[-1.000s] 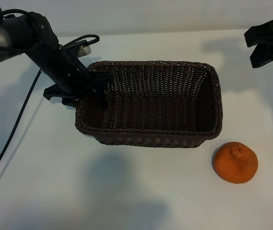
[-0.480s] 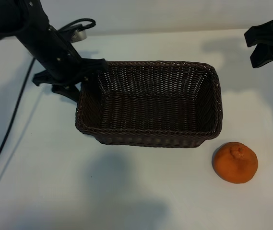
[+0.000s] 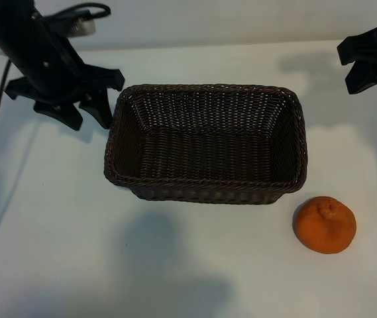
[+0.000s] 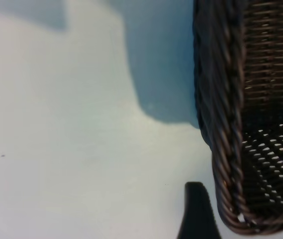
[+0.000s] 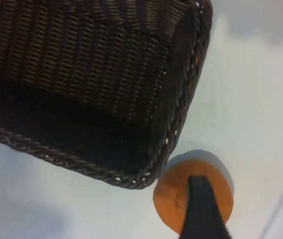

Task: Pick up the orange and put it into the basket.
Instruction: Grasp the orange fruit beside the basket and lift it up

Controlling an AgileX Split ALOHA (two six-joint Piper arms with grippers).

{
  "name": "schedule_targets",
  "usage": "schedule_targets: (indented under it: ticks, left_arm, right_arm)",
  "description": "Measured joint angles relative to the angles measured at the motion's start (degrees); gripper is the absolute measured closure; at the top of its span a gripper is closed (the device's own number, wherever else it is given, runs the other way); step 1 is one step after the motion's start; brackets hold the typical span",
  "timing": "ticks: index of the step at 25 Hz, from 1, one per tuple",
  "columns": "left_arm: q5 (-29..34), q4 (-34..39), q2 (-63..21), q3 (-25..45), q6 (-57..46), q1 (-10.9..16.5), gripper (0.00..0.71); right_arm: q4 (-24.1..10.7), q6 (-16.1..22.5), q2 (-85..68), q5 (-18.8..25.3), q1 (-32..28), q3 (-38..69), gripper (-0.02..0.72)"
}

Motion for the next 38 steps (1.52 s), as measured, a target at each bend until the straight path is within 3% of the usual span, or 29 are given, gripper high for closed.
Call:
schedule_targets:
  ticks: [15,24,32,38]
  left_arm:
    - [0.04,0.38,-11.05,0.00,2.90,0.00,0.189]
    - [0.06,-5.00,-17.22,0.21,3.92,0.00,0.189]
    - [0.06,-5.21,-18.44,9.29,6.67,0.00,0.189]
    - [0.06,-5.21,-18.49,10.34,7.87,0.00,0.189]
  right_arm:
    - [0.00,0.05,0.00,0.00,0.00,0.00,0.270]
    - [0.00,0.00,0.00,0.00,0.00,0.00,0.270]
    - [0.74,0.05,0.00,0.00,0.00,0.00,0.270]
    - [2.50,0.05,0.00,0.00,0.00,0.00,0.270]
